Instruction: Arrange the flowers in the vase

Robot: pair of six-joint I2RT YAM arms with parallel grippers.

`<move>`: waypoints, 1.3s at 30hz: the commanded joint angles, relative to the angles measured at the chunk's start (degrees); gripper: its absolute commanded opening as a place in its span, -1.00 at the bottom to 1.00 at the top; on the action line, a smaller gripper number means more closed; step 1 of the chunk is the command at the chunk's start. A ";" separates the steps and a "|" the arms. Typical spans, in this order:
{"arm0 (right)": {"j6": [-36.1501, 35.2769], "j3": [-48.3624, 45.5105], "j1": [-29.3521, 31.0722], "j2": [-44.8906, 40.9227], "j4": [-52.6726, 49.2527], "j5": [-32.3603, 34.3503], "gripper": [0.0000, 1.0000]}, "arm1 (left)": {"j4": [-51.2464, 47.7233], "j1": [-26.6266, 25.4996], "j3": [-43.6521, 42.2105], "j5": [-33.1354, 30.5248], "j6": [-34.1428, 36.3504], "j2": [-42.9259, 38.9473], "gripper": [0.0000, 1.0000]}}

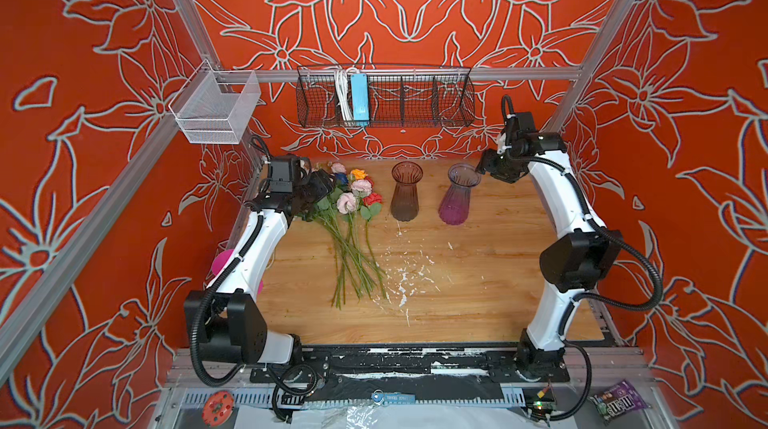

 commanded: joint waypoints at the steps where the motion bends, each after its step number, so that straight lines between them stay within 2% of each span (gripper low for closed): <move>1: -0.15 -1.47 1.19 -0.73 -1.61 -0.26 0.19 | -0.53 -0.15 0.78 3.36 -0.07 -1.64 0.42; 6: -0.29 -0.91 2.84 1.35 -2.17 1.18 0.07 | 0.95 -0.16 -0.61 3.85 -0.88 -2.97 0.41; 12: 1.69 -2.23 3.04 1.75 -0.71 2.82 -0.24 | 1.63 -0.14 -1.12 5.59 -1.80 -3.70 0.41; 23: 3.32 -4.96 3.04 1.79 1.48 3.99 -0.49 | 1.74 -0.16 -1.70 5.04 -1.69 -3.44 0.42; 31: 5.46 -5.97 3.06 0.40 5.07 0.70 -1.00 | 1.87 -0.10 -1.65 5.05 -1.31 -3.65 0.42; 39: 7.05 -9.46 3.46 -6.60 8.50 -6.75 -1.00 | 1.08 0.01 -1.34 3.21 0.21 -3.38 0.42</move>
